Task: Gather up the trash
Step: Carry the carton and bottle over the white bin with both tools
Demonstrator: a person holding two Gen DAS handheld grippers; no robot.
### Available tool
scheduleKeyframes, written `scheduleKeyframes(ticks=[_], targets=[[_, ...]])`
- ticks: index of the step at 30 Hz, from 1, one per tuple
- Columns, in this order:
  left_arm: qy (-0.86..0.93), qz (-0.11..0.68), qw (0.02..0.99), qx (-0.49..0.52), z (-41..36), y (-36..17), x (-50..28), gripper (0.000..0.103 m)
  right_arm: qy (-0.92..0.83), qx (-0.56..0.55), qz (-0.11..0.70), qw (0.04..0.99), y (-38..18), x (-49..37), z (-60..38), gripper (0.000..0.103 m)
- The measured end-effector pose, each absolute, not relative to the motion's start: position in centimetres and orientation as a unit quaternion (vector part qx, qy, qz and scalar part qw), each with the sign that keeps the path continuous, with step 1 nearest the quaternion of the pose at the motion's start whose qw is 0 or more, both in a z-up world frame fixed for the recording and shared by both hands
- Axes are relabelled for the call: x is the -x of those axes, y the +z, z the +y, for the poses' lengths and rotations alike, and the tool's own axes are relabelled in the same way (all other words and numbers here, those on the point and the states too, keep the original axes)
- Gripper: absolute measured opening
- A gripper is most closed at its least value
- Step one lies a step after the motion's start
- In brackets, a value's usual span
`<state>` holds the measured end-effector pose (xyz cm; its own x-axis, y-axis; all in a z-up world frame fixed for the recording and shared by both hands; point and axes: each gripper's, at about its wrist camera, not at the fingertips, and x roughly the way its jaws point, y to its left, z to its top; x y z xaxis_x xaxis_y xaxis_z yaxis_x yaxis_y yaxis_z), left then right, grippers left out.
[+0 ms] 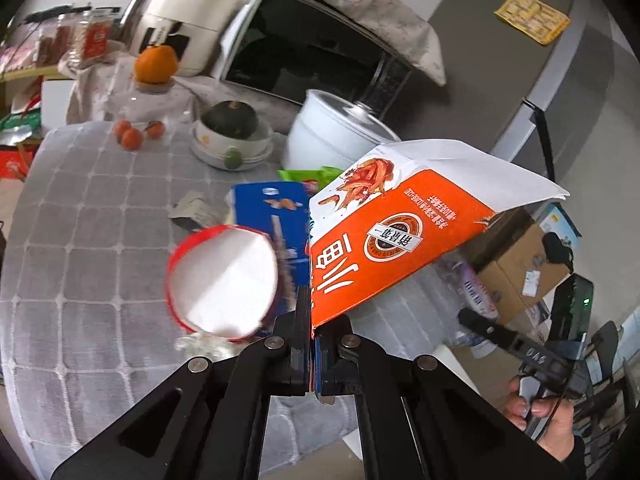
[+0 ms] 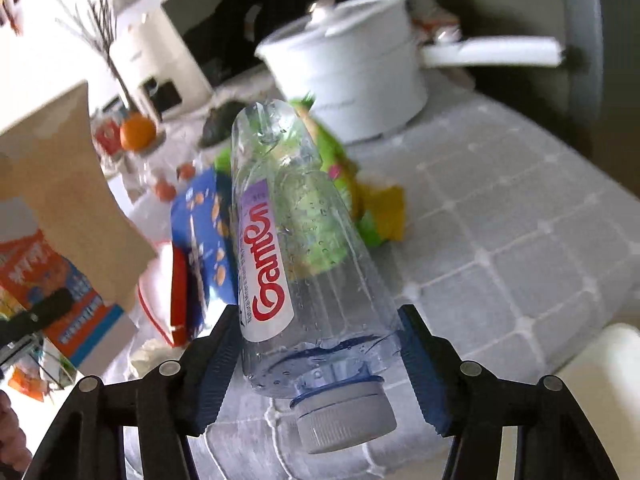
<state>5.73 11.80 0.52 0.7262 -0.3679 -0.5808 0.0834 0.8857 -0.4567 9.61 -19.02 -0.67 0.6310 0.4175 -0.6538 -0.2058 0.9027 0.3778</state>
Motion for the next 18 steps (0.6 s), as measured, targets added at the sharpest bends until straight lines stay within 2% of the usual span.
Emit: scheduleKeyframes(ticks=[8, 13, 18], targets=[[-0.185, 0.371, 0.892, 0.179, 5.7, 0.4, -5.6, 0.0, 0.122, -0.148, 0.354, 0.915, 2.5, -5.7, -25.2, 0.067], [-0.242, 0.409, 0.868, 0.148, -0.3, -0.9, -5.5, 0.0, 0.042, -0.132, 0.396, 0.908, 1.6, -2.9, -30.0, 0.067], [-0.291, 0.444, 0.835, 0.147, -6.0, -2.5, -5.6, 0.0, -0.03, -0.162, 0.437, 0.884, 0.0, 0.0, -36.2, 0.067]])
